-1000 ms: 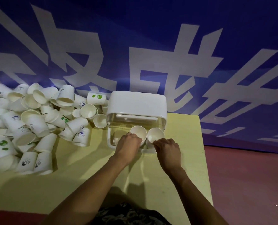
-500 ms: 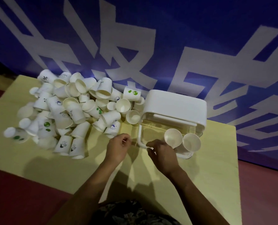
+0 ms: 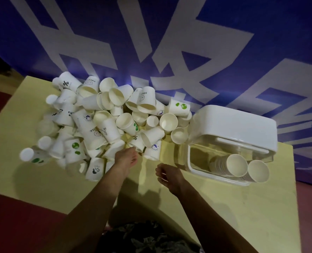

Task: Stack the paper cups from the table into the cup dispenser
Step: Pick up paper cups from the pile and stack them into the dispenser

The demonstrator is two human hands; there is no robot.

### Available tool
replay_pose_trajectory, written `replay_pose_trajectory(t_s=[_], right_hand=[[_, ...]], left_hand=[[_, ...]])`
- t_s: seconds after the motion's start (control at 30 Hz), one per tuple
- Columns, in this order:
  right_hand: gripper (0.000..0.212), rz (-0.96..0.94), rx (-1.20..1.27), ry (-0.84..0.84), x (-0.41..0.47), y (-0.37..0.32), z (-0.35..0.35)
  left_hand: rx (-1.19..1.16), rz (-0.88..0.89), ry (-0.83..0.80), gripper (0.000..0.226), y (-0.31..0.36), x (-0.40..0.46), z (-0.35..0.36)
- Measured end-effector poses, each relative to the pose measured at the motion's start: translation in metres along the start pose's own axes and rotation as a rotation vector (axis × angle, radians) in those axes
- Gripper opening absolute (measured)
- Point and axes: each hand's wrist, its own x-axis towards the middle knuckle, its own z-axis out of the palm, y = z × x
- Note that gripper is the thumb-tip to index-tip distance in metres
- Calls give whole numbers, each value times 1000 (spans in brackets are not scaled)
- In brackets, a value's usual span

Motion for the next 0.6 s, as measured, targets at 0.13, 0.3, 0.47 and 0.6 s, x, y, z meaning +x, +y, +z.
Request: replay_pose_trajectory(t_s=[0.13,0.3,0.47,0.6], right_hand=[[10,102,374,-43,25,1,22],[10,91,603,116,45,-4,36],[7,-64,393,338,28,-14,35],[9,-372,-31,463,6,-11,27]], left_hand=[[55,-73,-61,17,15,19,1],[44,-62,-52,17,28,36,6],[417,269,17,6,34,41,1],[754,723,57,7,32,27,-10]])
